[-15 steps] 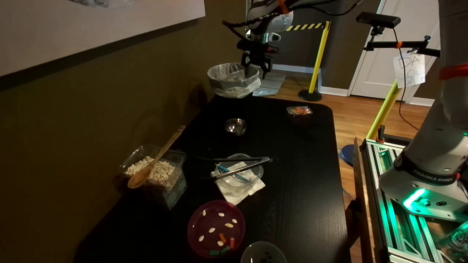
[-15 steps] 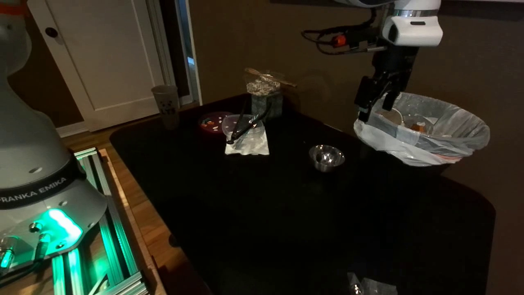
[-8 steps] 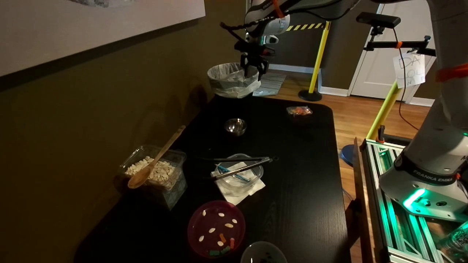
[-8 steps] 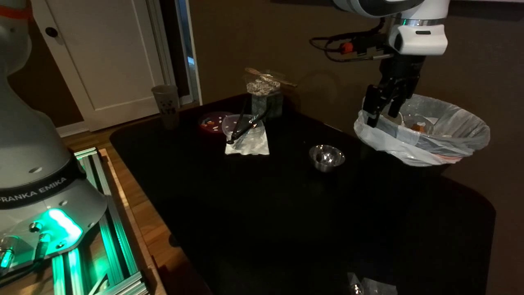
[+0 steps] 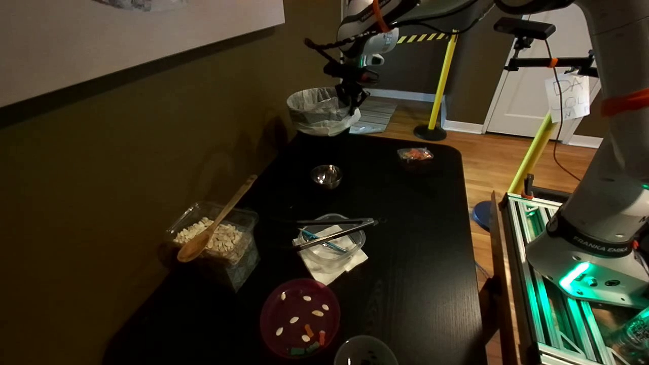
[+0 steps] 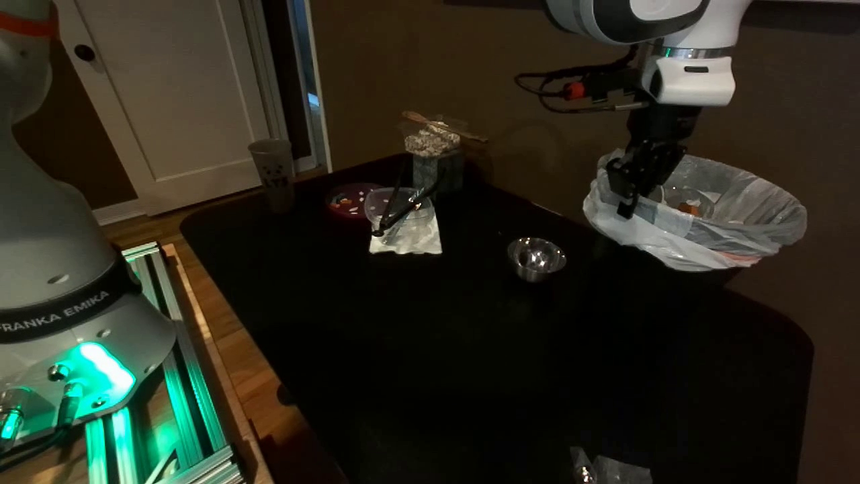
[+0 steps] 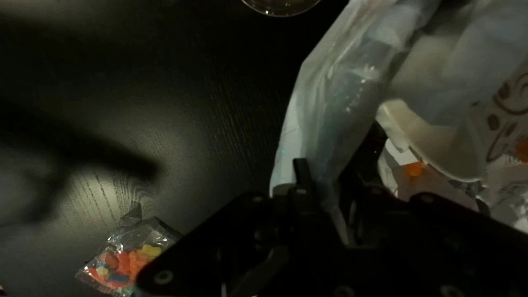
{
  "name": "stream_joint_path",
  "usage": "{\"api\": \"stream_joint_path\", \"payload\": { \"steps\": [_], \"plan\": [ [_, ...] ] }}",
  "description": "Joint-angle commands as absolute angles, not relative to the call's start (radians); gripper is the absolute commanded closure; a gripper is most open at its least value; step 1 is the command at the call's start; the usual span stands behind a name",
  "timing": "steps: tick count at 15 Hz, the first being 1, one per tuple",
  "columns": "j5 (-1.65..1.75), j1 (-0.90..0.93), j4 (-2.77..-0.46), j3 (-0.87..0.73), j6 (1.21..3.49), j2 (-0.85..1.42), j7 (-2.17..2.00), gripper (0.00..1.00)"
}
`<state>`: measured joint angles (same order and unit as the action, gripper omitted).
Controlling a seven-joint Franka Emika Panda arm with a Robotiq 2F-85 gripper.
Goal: Move the bin forward
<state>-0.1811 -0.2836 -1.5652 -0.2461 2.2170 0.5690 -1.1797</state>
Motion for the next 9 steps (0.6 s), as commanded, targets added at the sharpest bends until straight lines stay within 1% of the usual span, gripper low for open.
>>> {"api": "stream_joint_path", "payload": {
  "steps": [1,5,9],
  "plan": [
    [-0.211,-0.287,-1.548,-0.252,2.216,0.574,-1.193,1.0],
    [-0.238,-0.306,-1.604,-0.254,2.224,0.494,-1.164,0.98],
    [-0.258,-0.328,-1.767,-0.273,2.271,0.356,-1.106,0.98]
  ]
}}
